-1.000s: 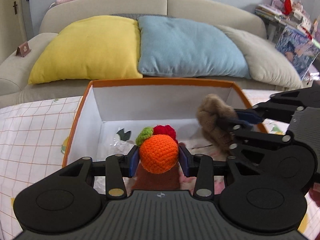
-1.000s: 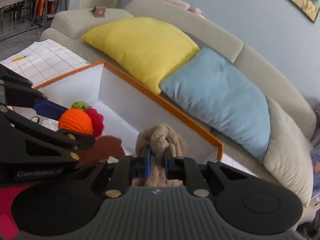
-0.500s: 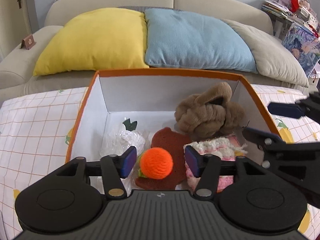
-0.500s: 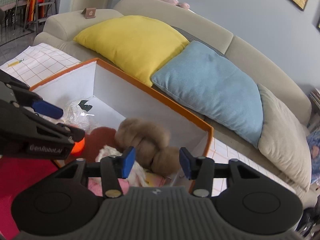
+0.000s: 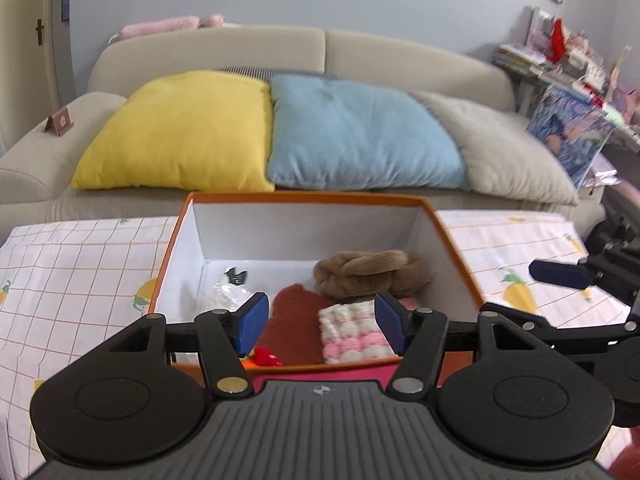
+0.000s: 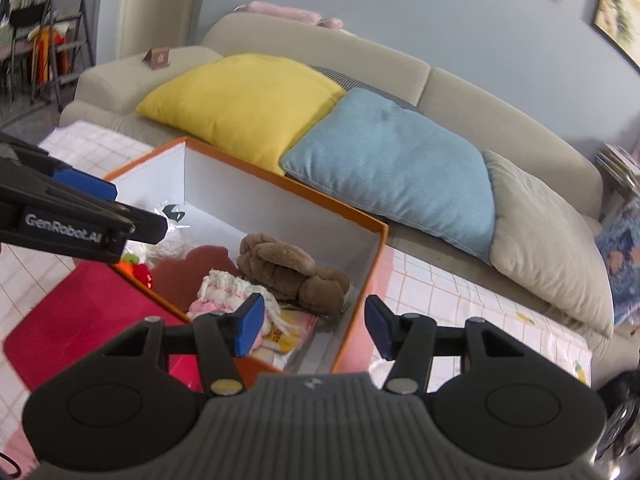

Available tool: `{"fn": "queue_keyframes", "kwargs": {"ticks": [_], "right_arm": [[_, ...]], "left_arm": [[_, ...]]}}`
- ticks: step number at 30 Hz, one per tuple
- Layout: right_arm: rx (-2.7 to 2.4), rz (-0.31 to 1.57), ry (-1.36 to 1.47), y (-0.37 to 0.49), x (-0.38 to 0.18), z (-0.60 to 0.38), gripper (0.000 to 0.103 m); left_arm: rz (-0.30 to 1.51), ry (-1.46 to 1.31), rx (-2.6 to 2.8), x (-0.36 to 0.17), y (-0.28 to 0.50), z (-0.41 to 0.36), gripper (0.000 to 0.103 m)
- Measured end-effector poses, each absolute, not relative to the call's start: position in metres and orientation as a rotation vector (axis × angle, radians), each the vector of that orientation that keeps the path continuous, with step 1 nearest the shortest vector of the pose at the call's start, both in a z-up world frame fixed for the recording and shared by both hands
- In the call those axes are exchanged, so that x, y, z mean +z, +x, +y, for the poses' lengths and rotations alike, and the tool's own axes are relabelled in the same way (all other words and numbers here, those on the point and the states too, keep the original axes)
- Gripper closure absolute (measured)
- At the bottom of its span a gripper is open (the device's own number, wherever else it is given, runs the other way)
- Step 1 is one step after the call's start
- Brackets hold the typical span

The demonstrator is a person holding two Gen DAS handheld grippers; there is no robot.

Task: Organize soft objects
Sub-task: 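Grasp the white mesh bag with the left gripper while the right moves toward the white towel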

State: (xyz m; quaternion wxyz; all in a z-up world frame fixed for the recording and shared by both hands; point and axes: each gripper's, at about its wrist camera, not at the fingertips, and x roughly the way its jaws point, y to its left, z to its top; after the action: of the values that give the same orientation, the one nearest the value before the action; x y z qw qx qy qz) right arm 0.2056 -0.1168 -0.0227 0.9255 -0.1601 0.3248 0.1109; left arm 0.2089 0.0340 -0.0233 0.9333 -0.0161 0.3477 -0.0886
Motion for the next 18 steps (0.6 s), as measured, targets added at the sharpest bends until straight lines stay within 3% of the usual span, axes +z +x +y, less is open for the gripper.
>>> {"fn": "queue_keyframes", "kwargs": {"ticks": [8, 18], "right_arm": [[0.146, 0.662, -0.158, 0.148, -0.016, -0.149, 0.044], [-0.009, 0.804, 0.0, 0.091, -0.049, -0.191, 0.043]], "left_arm": [[0.661, -0.071, -0.244, -0.012, 0.155, 0.02, 0.031], [0.76, -0.098, -0.331, -0.034, 0.113, -0.006, 0.031]]}}
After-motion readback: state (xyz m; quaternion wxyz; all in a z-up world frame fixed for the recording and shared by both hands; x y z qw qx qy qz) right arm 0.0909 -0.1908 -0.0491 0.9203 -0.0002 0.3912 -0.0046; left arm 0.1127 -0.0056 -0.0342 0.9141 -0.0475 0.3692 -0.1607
